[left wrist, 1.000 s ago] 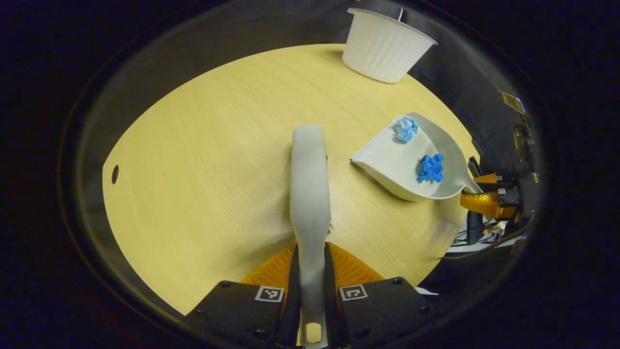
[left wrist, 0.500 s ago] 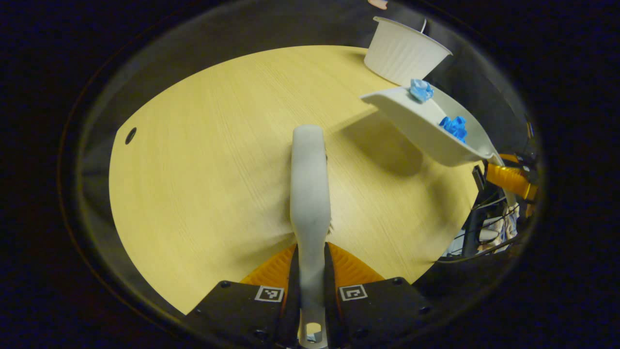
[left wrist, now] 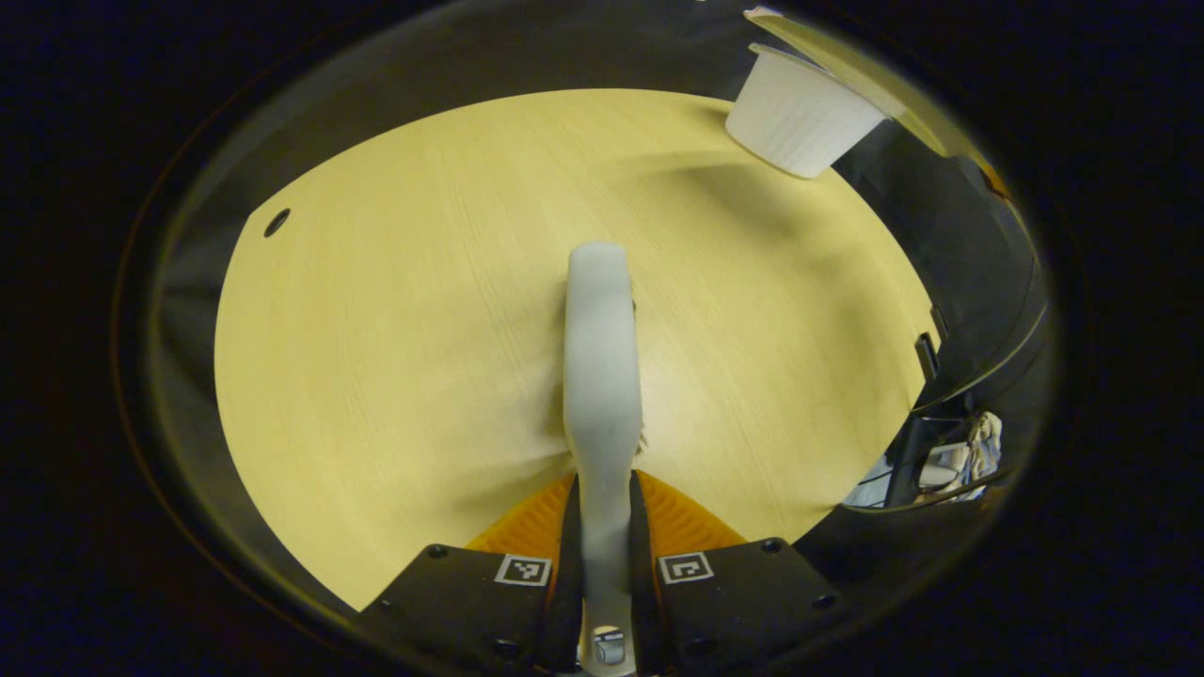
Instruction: Pick up the small broom and dustpan from the desktop, sweep the trash into the dustpan with the broom, and then empty the trash into the garbage bin.
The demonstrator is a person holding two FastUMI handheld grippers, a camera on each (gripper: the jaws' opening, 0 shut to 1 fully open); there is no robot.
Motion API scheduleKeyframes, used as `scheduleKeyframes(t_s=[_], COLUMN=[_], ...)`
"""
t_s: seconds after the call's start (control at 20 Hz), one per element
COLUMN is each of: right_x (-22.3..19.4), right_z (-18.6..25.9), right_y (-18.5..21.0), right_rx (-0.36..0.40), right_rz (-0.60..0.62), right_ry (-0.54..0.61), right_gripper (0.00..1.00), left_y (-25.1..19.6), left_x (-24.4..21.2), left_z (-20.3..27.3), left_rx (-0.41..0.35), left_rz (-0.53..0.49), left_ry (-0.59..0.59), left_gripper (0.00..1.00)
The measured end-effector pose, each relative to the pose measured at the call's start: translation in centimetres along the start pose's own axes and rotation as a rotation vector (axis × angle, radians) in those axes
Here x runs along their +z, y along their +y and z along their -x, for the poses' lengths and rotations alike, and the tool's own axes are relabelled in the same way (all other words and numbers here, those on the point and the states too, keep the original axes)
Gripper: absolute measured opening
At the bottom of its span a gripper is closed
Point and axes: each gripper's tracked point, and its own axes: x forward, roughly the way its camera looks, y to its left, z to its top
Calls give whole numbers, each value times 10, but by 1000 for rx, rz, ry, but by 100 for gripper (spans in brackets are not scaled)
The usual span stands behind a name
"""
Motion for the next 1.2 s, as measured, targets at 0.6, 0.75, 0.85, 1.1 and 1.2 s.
scheduleKeyframes(t_s=[0.6,0.75,0.85,1.1,1.2], right_x=[2,1,4,14,15], right_z=[11,13,16,27,29], right_y=[-10,-9,-15,-18,-19], right_rx=[-354,-424,-462,-573,-623], right_rz=[73,152,208,407,511], right_ry=[-17,30,59,104,111], right_gripper=[24,24,24,23,24], left_y=[-15,-15,-17,-21,-21], left_x=[-10,-7,-6,-4,-4], left_z=[0,-4,-4,-4,-5], left_rx=[5,11,12,12,10], left_rz=[42,33,41,53,62], left_ry=[-1,-2,-2,-2,-2], left_gripper=[29,28,29,28,28])
